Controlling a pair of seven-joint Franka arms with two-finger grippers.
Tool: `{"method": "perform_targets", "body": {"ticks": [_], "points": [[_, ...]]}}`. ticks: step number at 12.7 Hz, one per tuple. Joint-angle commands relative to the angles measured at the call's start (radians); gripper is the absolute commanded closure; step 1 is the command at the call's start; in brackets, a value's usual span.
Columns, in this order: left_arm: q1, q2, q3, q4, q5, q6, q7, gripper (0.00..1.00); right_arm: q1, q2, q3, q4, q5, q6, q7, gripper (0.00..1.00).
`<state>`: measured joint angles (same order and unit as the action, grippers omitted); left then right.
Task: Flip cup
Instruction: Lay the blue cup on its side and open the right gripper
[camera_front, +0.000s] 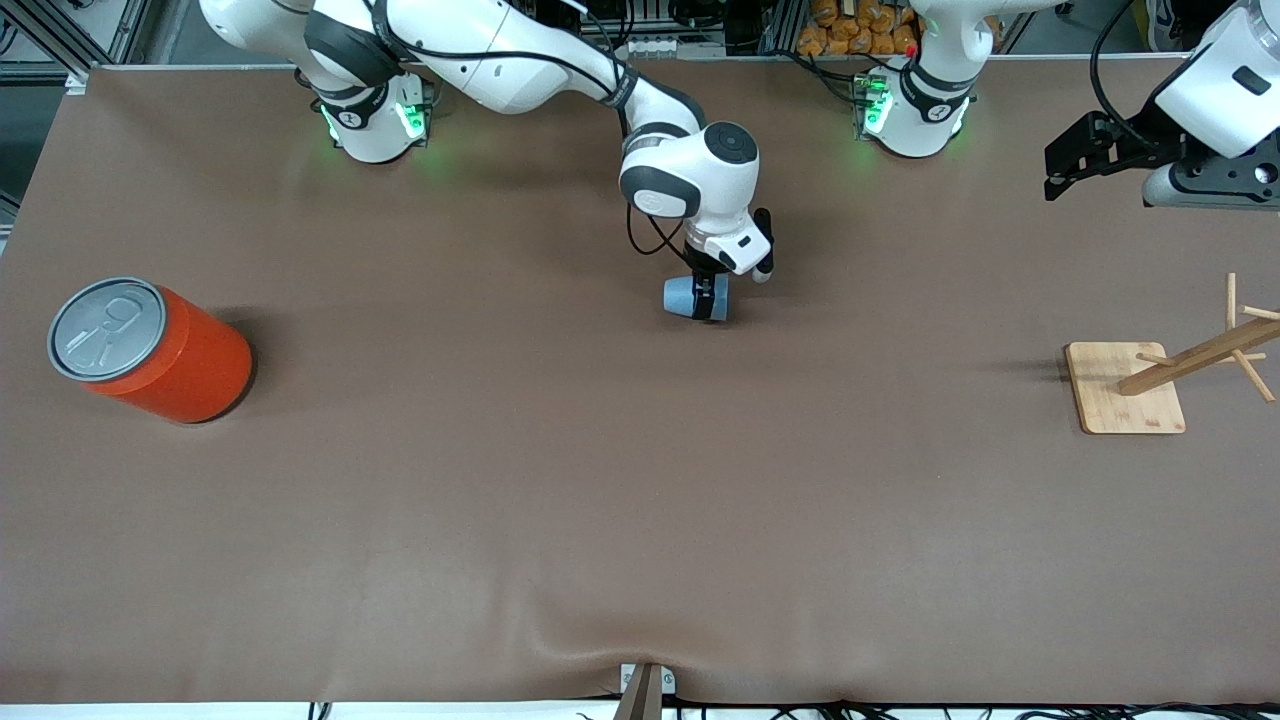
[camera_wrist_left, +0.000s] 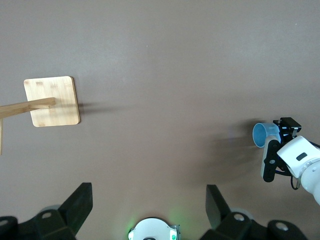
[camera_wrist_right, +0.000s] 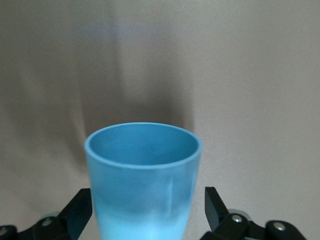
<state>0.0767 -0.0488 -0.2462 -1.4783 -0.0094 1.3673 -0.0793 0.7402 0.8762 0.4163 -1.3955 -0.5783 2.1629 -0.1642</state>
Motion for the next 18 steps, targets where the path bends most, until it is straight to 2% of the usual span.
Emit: {"method": "perform_targets", "body": {"ticks": [1,4,9,11,13,16,18], "points": [[0.003,-0.002,-0.008,-0.003,0.026,0.003,-0.014,0.0,-0.002,0.015,0.007,0.088,-0.023,-0.092,0.012,0.0],[0.006,-0.006,-0.008,-0.004,0.026,-0.005,-0.013,0.0,-0.025,0.009,0.047,0.128,-0.015,-0.158,-0.017,0.0],[0.006,-0.006,-0.008,-0.005,0.026,-0.008,-0.014,0.0,-0.16,-0.023,0.264,0.142,-0.018,-0.329,-0.017,0.0],[0.006,-0.006,-0.008,-0.005,0.026,-0.01,-0.014,0.0,-0.208,-0.025,0.356,0.234,-0.02,-0.482,-0.015,0.0],[0.008,-0.008,-0.008,-0.007,0.026,-0.011,-0.013,0.0,-0.264,-0.029,0.394,0.277,-0.018,-0.563,-0.015,0.0],[0.009,-0.011,-0.008,-0.007,0.026,-0.011,-0.011,0.0,-0.445,-0.071,0.493,0.28,-0.017,-0.586,-0.009,0.0],[0.009,-0.009,-0.007,-0.005,0.026,-0.01,-0.013,0.0,-0.621,-0.109,0.582,0.297,-0.017,-0.647,-0.006,0.0]]}}
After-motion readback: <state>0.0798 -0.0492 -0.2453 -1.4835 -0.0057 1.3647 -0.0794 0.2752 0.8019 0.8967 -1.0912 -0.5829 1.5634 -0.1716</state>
